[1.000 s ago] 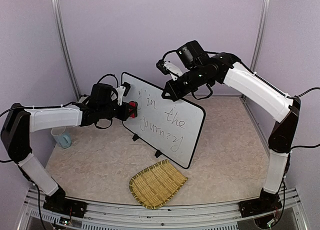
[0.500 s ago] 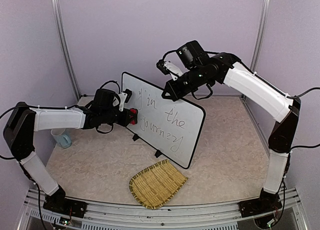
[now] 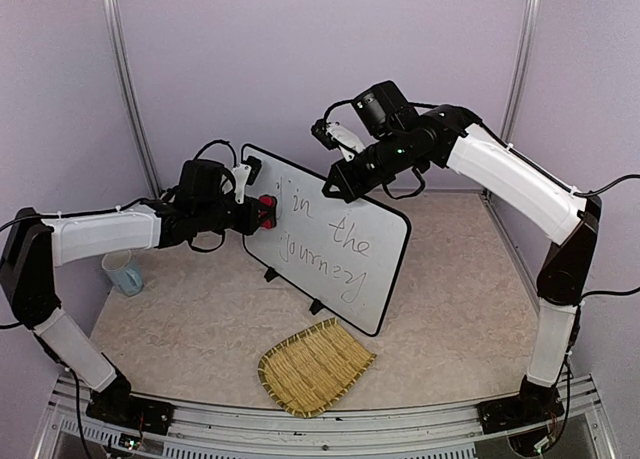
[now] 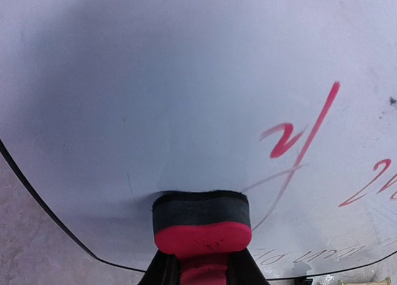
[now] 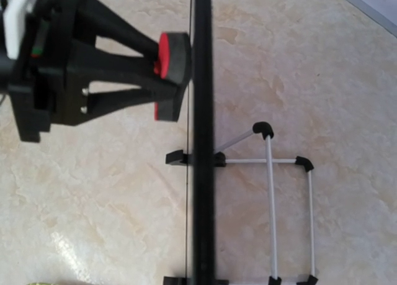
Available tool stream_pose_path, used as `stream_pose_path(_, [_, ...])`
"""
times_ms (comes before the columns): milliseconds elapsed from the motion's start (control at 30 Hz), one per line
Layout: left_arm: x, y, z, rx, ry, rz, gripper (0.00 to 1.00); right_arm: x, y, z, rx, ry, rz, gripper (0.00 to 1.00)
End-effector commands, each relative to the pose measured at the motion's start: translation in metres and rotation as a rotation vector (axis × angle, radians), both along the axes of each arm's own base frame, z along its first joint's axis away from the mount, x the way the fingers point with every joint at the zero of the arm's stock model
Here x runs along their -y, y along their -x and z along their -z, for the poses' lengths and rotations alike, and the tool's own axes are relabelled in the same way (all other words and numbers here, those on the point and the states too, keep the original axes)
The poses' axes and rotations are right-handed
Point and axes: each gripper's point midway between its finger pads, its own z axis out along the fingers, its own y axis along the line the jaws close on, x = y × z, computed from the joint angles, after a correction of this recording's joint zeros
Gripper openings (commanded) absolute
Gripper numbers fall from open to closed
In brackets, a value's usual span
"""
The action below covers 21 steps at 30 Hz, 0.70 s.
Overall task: Erase the whiteboard
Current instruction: Erase the center of the whiteboard.
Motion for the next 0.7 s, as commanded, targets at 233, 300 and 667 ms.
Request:
stream_pose_path(233, [0.009,-0.016,-0.076,0.161,0.043,0.003,0.16,-0.007,0.025,0.034,-0.047,0.101,-0.119,0.00])
stream_pose_path(300, [0.009,-0.016,-0.082,0.170,0.046,0.003,0.16,-0.007,0.025,0.034,-0.047,0.102,-0.119,0.00])
stream_pose_path(667, [0.009,-0.011,-0.062,0.129,0.019,0.019,0.16,-0.008,0.024,0.036,-0.047,0.106,-0.118,0.00])
